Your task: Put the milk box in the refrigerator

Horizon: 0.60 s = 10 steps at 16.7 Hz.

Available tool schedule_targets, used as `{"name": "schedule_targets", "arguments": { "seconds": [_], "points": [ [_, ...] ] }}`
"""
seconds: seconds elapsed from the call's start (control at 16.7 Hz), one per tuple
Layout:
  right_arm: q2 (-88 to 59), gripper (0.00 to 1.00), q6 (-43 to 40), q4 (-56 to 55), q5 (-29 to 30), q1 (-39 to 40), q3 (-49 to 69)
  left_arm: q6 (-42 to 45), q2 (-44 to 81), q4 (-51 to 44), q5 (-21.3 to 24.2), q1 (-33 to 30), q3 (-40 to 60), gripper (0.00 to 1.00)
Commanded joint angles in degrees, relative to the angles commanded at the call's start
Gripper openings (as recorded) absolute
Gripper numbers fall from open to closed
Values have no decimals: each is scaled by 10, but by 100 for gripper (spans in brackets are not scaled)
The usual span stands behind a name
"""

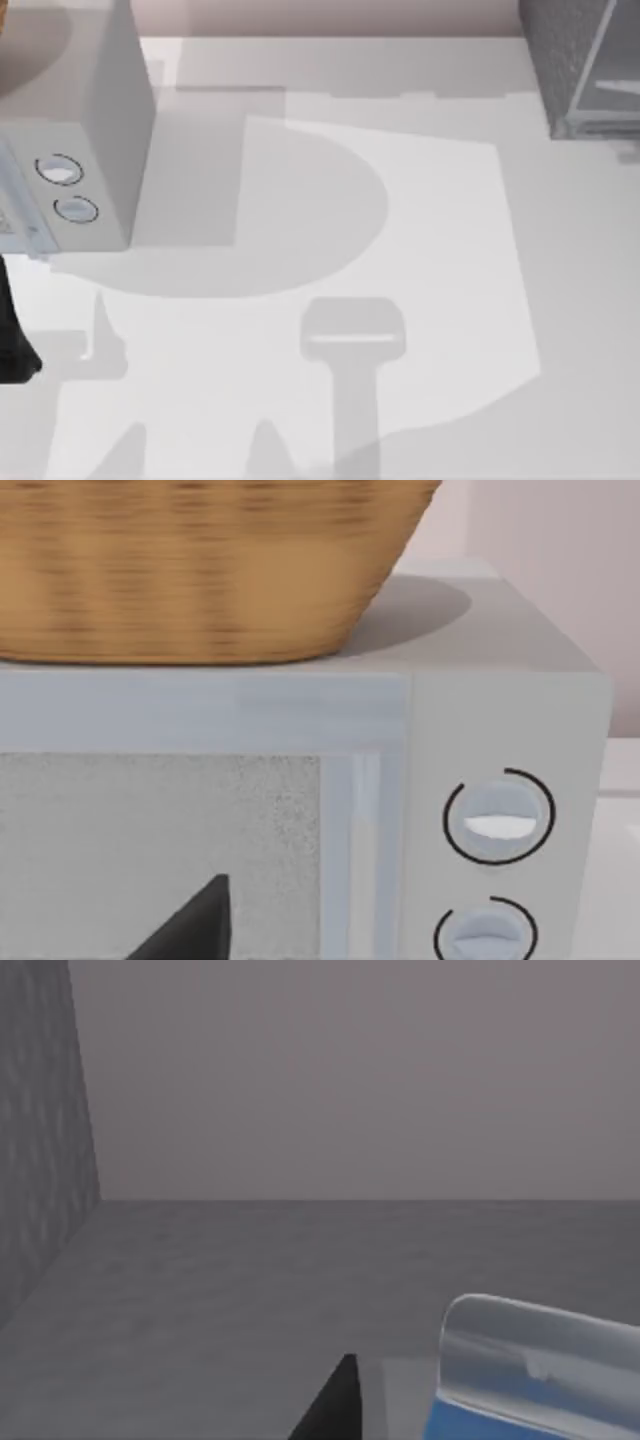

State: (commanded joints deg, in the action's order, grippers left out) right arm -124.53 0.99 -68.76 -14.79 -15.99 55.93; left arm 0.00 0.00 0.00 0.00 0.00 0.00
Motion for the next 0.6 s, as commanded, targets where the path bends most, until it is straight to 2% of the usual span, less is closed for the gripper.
{"name": "schedule_targets", "arguments": {
  "seconds": [0.36,0.6],
  "points": [
    [-4,0,0,7,0,4,5,0,0,0,0,0,0,100],
    [-39,0,-1,50,7,9,83,0,0,0,0,0,0,100]
  ]
}}
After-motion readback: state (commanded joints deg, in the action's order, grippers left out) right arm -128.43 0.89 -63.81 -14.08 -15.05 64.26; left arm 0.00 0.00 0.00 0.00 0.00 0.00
